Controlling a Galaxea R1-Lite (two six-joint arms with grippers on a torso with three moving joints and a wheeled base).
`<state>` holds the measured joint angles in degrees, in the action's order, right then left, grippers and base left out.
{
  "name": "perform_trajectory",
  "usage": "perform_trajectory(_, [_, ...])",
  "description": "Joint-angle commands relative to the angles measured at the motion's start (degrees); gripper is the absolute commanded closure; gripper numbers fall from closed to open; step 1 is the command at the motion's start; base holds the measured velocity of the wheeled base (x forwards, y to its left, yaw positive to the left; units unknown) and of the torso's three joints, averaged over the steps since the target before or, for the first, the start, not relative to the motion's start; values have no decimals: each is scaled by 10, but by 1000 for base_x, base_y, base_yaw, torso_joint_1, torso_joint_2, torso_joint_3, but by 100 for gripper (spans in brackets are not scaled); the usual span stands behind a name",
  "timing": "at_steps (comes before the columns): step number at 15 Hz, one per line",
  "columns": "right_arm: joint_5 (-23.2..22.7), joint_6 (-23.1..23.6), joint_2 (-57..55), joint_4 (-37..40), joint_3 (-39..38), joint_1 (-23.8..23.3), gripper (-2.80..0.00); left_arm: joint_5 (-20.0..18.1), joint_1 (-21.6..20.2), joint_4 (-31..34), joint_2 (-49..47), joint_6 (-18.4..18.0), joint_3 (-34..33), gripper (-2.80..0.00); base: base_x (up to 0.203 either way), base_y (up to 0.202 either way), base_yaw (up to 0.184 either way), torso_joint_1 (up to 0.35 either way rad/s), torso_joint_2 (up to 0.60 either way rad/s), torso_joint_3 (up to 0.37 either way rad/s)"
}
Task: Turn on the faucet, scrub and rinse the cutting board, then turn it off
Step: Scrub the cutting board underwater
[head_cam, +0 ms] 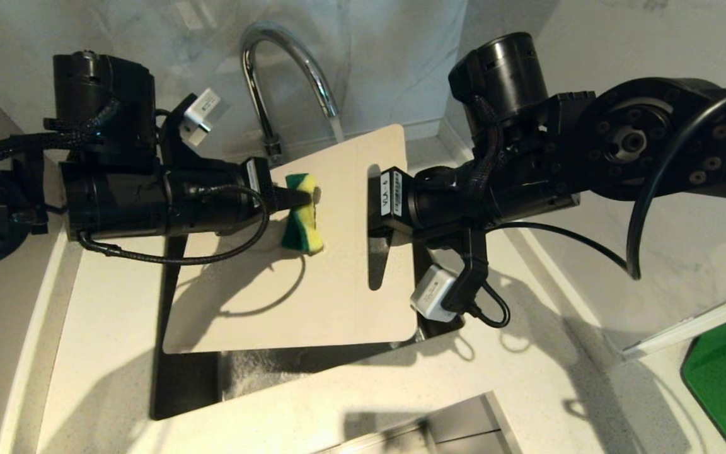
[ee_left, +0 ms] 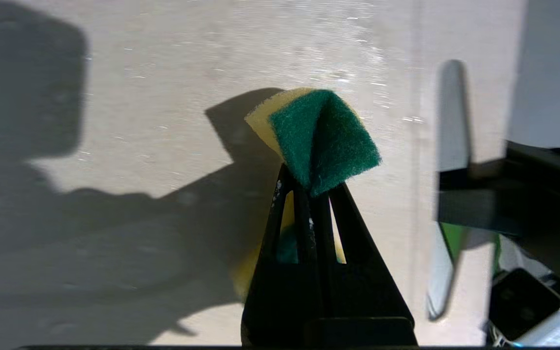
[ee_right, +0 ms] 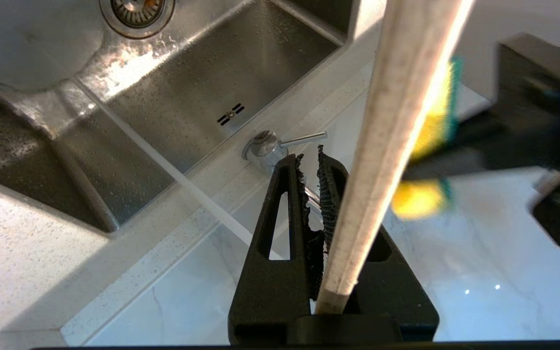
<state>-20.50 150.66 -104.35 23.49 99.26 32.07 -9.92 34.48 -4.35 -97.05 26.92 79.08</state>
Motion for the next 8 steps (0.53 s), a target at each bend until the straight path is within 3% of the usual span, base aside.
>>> perform_trajectory(1, [-1,9,4,1,-2,0,0,-19,-25,1,-9,2,-3,0,0,0,0,0,0,0])
perform_trajectory(5, [-1,8,9,2,-4,-1,0,-48,-79,1,-20,1,-8,0,0,0,0,0,0,0])
perform_trajectory(8, [-2,8,13,2,-4,-1,0,-91,-129,1,-25,0,-29,0,0,0,0,0,0,0])
